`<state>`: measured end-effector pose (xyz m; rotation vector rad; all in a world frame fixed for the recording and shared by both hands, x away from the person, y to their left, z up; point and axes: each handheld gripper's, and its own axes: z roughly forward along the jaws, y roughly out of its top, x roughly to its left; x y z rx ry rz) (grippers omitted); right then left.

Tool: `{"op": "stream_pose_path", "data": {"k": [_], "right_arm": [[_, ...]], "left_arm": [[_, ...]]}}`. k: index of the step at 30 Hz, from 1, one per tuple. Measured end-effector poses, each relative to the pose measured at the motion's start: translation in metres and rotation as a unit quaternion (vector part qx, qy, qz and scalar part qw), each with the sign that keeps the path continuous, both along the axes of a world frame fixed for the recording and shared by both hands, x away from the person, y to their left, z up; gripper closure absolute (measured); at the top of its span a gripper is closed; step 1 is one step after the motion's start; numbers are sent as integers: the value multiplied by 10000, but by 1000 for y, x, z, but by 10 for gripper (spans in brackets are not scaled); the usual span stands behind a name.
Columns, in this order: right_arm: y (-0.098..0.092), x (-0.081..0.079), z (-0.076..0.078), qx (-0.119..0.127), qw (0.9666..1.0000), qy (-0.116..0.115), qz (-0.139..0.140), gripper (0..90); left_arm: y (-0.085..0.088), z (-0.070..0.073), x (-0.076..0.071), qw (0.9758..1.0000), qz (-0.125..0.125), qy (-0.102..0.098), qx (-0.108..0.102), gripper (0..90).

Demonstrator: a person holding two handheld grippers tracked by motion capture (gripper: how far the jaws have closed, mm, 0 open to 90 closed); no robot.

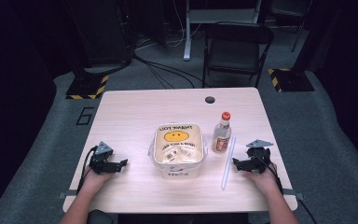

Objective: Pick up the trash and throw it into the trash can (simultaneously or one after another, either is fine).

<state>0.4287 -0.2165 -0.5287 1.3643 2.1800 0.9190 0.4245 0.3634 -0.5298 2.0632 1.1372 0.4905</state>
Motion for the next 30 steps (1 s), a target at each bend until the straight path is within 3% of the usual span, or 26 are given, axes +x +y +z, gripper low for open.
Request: {"op": "stream_pose_path", "data": {"k": [9, 20, 25, 30], "right_arm": [[-3, 0, 1, 8, 10000, -21, -29, 36], [-7, -2, 5, 79, 9998, -95, -154, 217], [-10, -4, 8, 78, 9999, -29, -120, 329], [-16, -4, 10, 139, 9998, 80, -81, 378]], "left_arm": [[0, 0, 0, 10000, 7, 9, 29, 145], [0, 0, 0, 10000, 11, -4, 5, 146], [1, 0, -2, 10000, -21, 15, 18, 146], [0, 0, -2, 10000, -26, 15, 7, 146]]}}
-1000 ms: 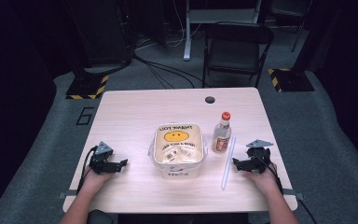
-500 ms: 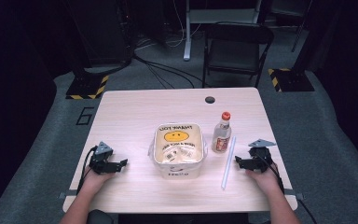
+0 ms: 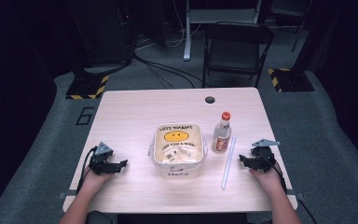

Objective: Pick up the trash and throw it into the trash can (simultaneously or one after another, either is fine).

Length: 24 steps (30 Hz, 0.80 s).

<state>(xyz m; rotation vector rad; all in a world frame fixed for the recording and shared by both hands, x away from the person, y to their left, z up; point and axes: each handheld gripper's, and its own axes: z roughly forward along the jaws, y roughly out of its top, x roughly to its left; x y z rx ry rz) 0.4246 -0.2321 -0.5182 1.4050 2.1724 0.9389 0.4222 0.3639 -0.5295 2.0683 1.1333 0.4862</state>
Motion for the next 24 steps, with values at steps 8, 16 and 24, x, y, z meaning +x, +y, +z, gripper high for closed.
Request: {"op": "stream_pose_path", "data": {"k": [8, 16, 24], "right_arm": [[-2, -5, 14, 66, 10000, -23, 11, 391], [-2, -8, 31, 130, 9998, -176, -1, 393], [4, -10, 42, 106, 9998, -131, 139, 395]], "left_arm": [[0, 0, 0, 10000, 1, -1, -1, 146], [0, 0, 0, 10000, 1, -1, -1, 146], [0, 0, 0, 10000, -2, 0, -4, 146]]}}
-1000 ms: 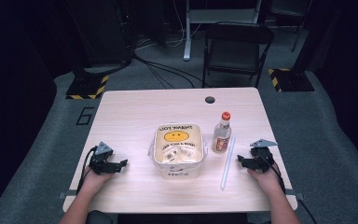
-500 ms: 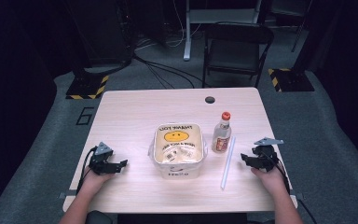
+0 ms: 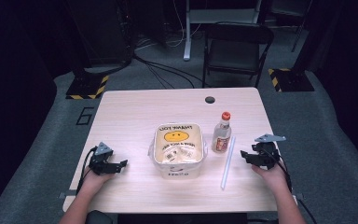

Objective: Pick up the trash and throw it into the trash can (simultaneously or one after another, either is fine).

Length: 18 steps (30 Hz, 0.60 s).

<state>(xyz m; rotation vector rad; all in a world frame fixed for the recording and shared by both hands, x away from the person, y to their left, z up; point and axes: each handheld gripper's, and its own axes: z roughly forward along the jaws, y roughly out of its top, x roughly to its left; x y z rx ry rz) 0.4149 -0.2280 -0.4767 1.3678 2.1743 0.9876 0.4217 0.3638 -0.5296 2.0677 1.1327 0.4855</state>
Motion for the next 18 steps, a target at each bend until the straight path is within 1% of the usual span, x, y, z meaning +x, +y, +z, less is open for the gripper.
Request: {"op": "stream_pose_path", "data": {"k": [2, 5, 9, 12, 18], "right_arm": [[2, 0, 3, -32, 10000, -48, 81, 394], [5, -1, 8, -8, 9998, -81, 162, 399], [9, -1, 15, 39, 9994, -79, 330, 409], [13, -1, 20, 45, 9992, -76, 396, 416], [17, 3, 36, 131, 9984, -111, 532, 431]], "left_arm": [[0, 0, 0, 10000, -2, 1, 1, 146], [0, 0, 0, 10000, -4, 1, 4, 146], [0, 0, 0, 10000, -3, 2, 2, 146], [0, 0, 0, 10000, -3, 1, 1, 146], [0, 0, 0, 10000, -7, 1, 1, 146]]}}
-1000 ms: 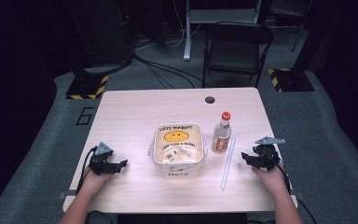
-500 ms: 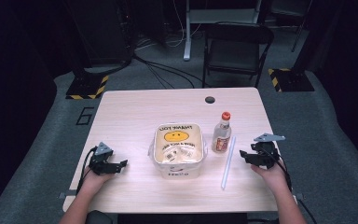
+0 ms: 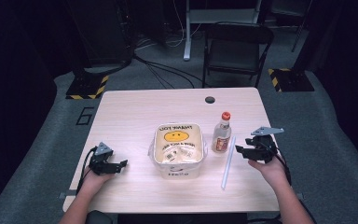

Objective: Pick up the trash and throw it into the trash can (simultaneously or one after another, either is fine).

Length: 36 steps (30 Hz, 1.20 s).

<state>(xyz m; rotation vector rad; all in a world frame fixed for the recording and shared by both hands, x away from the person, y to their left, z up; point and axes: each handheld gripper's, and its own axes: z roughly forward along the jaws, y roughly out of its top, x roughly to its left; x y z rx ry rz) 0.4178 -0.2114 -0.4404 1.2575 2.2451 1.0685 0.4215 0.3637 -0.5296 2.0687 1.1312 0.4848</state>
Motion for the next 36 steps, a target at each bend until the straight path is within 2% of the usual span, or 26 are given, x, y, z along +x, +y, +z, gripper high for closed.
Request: {"op": "stream_pose_path", "data": {"k": [9, 17, 36], "right_arm": [[5, 8, 23, 76, 9999, -4, 151, 425], [12, 13, 39, 29, 9997, -61, 230, 426], [22, 23, 70, 116, 9991, -231, 330, 417]], "left_arm": [[0, 0, 0, 10000, -9, -2, 13, 146], [0, 0, 0, 10000, -15, -5, 21, 146], [0, 0, 0, 10000, -7, 0, 11, 146]]}}
